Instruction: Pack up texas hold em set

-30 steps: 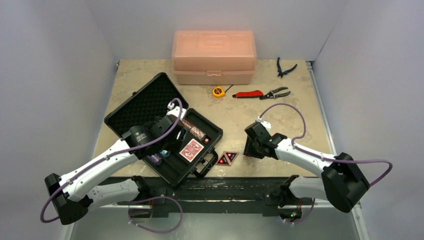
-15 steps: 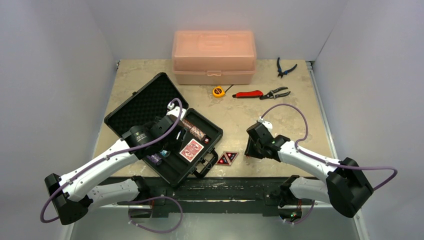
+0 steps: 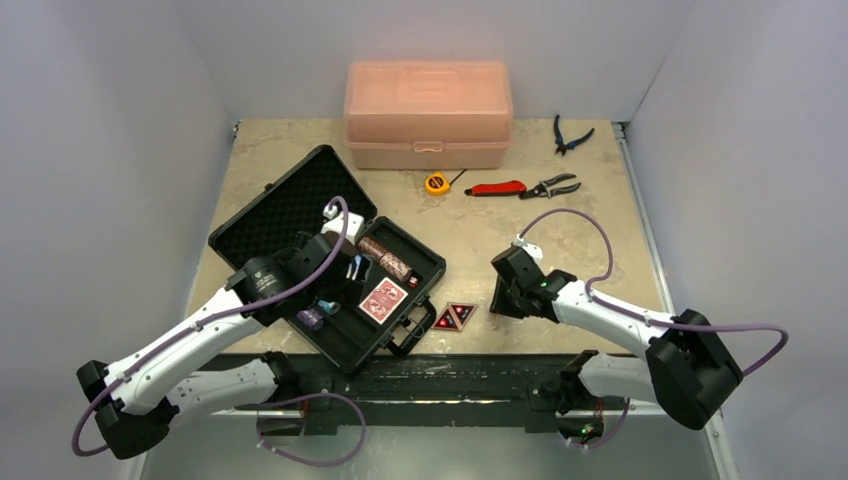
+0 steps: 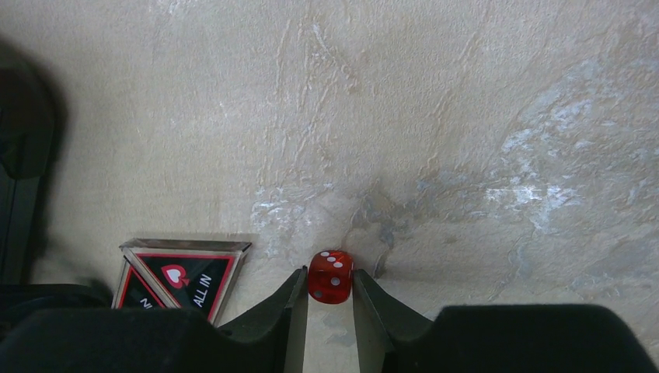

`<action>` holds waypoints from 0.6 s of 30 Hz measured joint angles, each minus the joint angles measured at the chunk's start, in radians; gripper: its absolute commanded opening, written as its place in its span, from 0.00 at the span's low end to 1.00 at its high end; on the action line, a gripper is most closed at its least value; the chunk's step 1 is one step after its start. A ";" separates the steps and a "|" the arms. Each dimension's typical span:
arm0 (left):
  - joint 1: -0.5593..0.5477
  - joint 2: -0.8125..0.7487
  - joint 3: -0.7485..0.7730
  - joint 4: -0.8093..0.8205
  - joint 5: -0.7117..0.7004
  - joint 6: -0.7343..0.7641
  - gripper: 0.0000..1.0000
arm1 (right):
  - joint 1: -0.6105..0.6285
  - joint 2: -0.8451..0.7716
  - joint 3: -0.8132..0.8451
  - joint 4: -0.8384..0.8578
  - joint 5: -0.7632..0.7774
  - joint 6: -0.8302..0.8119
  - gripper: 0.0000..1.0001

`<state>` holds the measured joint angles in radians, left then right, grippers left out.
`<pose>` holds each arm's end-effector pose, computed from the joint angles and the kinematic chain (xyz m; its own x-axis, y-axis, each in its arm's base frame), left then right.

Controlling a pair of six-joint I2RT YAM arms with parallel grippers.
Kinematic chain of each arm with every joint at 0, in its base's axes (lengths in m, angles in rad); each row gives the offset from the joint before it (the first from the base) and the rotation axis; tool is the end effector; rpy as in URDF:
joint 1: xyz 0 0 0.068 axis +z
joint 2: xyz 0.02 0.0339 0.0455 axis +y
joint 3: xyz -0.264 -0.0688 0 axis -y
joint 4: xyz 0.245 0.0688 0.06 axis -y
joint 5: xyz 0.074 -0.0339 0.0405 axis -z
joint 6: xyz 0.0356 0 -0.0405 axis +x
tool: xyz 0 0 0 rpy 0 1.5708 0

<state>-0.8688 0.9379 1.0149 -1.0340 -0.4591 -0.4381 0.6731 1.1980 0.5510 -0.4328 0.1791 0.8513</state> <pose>0.1183 -0.1154 0.3185 -0.6985 0.2370 -0.6753 0.2467 0.9655 0.0837 0.1657 0.1240 0.1634 -0.8664 0.2558 -0.4289 0.1576 0.9550 0.2511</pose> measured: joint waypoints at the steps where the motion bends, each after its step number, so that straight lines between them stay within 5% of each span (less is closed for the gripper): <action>1: 0.002 -0.001 0.000 0.000 0.000 0.000 0.91 | 0.000 0.002 0.000 0.001 0.000 -0.001 0.29; 18: 0.011 0.010 0.000 0.000 -0.004 0.000 0.85 | 0.000 0.005 0.002 0.006 0.000 -0.014 0.00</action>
<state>-0.8574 0.9474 1.0149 -1.0344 -0.4633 -0.4381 0.6731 1.2034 0.5529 -0.4271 0.1791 0.8375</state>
